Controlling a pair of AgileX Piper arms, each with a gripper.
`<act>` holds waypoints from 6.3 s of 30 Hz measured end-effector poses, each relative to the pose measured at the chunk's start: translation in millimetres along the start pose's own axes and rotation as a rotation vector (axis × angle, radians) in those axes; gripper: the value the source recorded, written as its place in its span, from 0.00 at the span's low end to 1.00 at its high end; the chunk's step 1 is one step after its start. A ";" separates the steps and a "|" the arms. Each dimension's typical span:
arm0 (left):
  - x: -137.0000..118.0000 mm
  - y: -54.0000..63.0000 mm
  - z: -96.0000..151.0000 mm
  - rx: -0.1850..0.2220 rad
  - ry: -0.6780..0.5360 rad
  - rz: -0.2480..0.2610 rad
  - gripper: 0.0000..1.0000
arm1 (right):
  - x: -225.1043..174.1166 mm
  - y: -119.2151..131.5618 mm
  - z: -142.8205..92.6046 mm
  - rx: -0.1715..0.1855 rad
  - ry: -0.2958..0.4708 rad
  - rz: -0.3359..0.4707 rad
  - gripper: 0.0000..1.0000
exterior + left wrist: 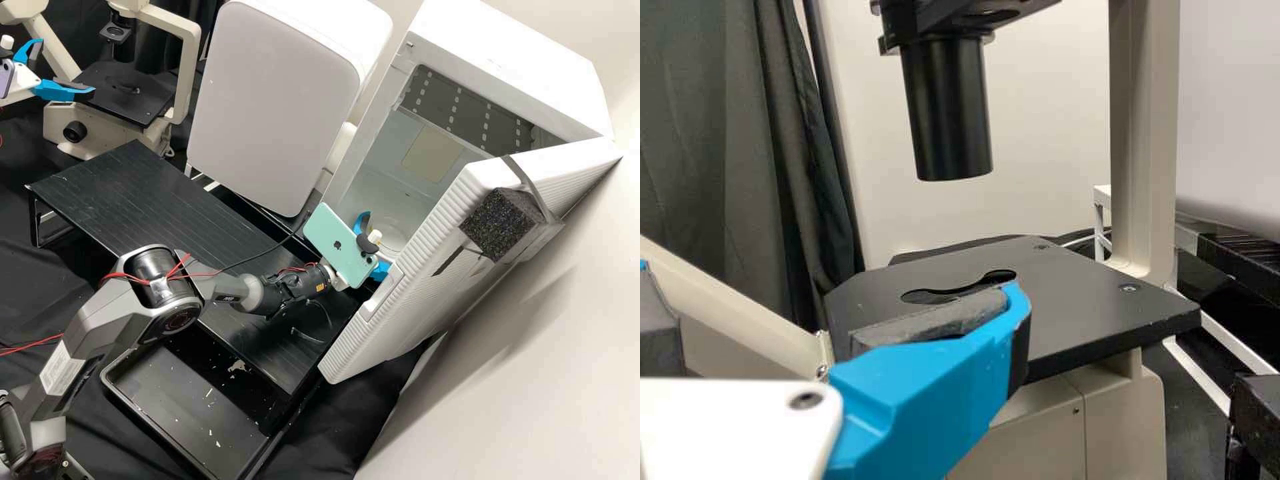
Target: Take the petri dish out of the incubator
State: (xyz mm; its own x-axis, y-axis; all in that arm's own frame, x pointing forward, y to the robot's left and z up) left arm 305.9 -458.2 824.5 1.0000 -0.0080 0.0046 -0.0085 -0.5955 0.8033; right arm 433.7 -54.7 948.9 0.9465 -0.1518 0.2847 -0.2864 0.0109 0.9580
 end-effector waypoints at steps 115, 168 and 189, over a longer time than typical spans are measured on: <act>0.0 0.0 0.0 0.000 0.000 0.000 1.00 | -28.7 37.0 4.2 0.001 0.065 -0.095 0.00; 0.0 0.0 0.0 0.000 0.000 0.000 1.00 | -229.1 2.1 -27.8 0.044 0.300 -0.160 0.00; 0.0 0.0 0.0 0.000 0.000 0.000 1.00 | -303.2 -67.4 -40.1 -0.090 0.448 -0.499 0.00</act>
State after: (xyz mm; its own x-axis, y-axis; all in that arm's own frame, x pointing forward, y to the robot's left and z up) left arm 305.9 -458.2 824.5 1.0000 -0.0080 0.0046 -0.0085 -0.5955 0.8033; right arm 172.0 30.2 799.3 0.9379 0.2642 -0.2248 0.1961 0.1307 0.9718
